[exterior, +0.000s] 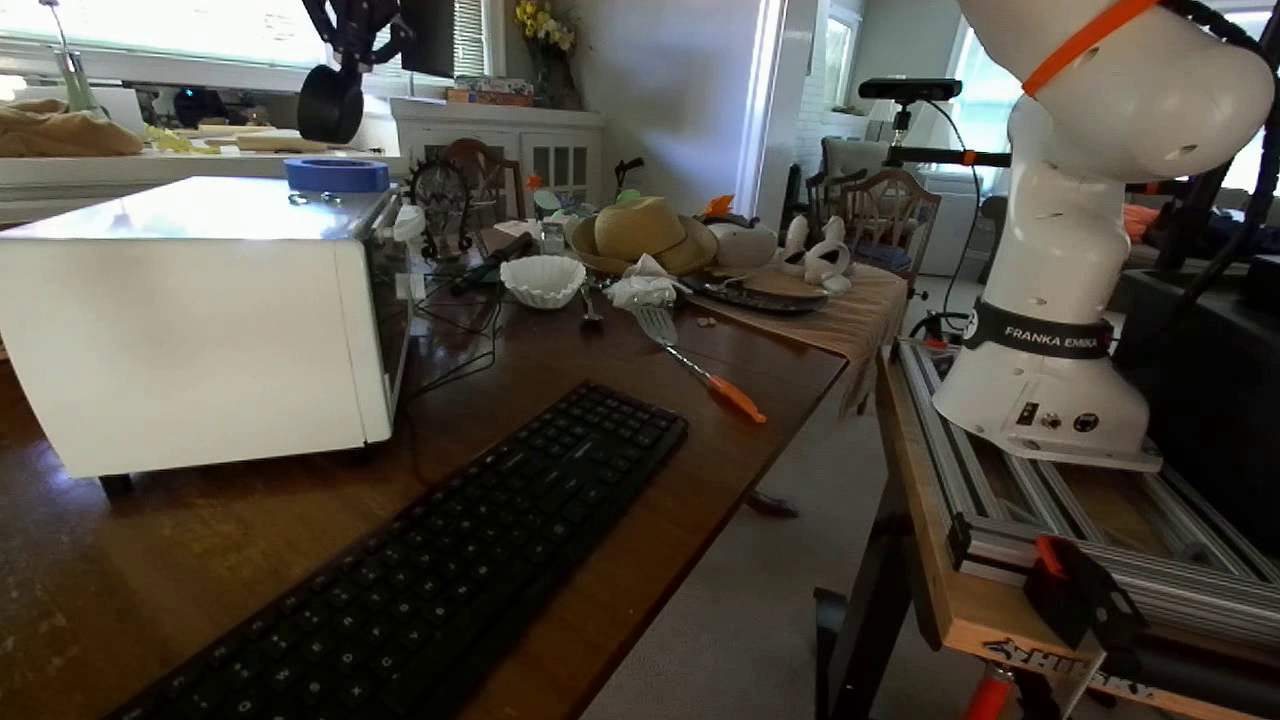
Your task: Remove the black pot from the top of the oven
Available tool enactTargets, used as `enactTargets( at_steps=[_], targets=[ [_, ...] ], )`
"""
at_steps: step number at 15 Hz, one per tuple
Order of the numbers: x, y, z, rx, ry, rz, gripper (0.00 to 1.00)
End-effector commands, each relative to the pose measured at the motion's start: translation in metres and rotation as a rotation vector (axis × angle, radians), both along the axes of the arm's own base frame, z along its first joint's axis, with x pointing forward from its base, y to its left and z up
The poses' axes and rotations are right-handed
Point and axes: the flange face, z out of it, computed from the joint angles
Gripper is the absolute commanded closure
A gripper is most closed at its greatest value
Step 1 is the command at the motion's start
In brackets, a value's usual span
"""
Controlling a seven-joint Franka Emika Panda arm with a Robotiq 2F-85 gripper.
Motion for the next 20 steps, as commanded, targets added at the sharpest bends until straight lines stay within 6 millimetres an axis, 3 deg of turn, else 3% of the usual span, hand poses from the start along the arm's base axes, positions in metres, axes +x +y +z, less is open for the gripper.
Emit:
enactTargets(
  at_steps=[1, 4, 6, 10, 17, 20],
  targets=[
    [-0.008, -0.014, 0.019, 0.049, -0.015, -0.003, 0.99],
    [-0.012, -0.044, 0.031, 0.148, -0.082, -0.003, 0.99],
    [-0.018, -0.076, 0.031, 0.229, -0.144, -0.034, 0.99],
    [-0.039, -0.135, 0.011, 0.333, -0.201, 0.005, 0.99],
    [-0.111, -0.180, -0.012, 0.443, -0.181, 0.391, 0.99],
    [-0.152, -0.214, -0.037, 0.509, -0.176, 0.496, 0.99]
  ],
)
